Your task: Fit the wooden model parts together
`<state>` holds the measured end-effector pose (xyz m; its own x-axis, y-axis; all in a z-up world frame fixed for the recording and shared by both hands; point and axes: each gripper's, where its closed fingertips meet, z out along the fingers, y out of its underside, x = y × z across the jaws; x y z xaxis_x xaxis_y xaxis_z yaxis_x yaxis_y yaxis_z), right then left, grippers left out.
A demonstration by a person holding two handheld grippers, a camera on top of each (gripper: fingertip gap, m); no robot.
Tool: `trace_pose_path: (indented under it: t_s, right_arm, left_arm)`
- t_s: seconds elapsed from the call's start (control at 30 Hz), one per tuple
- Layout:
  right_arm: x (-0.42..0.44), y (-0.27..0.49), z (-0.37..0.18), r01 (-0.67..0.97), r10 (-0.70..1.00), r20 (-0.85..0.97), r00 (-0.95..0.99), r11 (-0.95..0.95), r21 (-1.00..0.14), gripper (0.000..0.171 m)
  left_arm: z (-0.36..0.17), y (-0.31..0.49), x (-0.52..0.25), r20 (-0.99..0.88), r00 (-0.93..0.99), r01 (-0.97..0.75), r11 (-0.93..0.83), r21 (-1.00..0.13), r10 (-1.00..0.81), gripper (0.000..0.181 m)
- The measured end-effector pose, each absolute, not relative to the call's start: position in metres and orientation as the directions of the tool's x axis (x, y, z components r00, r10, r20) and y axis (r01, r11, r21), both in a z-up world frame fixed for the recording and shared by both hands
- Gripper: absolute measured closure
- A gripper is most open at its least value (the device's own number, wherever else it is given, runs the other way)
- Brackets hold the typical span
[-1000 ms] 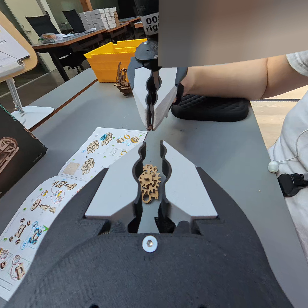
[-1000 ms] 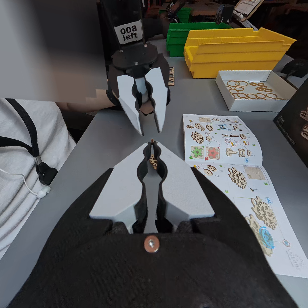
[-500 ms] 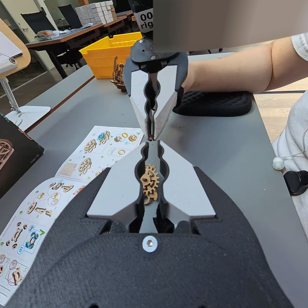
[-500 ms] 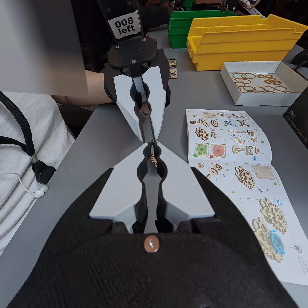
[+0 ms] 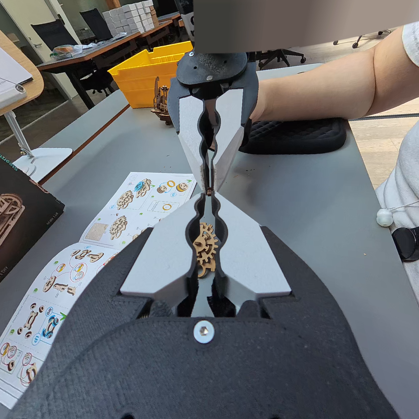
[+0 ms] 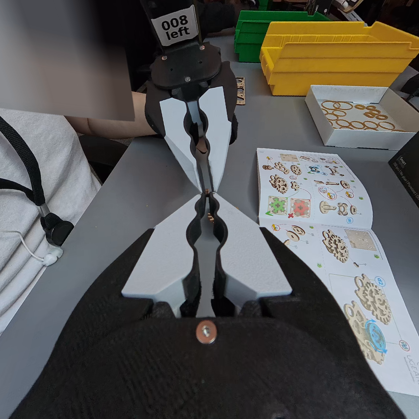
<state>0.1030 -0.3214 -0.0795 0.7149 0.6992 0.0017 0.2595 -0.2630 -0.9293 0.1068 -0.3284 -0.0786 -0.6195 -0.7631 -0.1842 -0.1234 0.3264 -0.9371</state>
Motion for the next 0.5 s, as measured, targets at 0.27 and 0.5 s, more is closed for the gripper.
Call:
trace_pose_path:
  t_s: [0.27,0.5]
  right_arm:
    - [0.104,-0.322,-0.074,0.257,0.705,0.029,0.708,-0.219,-0.941,0.166]
    - [0.107,-0.322,-0.069,0.254,0.707,0.054,0.705,-0.18,-0.95,0.167]
  left_arm:
    - [-0.078,-0.329,0.105,-0.182,-0.626,-0.126,0.328,-0.936,-0.759,0.181]
    - [-0.078,-0.328,0.107,-0.186,-0.616,-0.127,0.33,-0.935,-0.765,0.181]
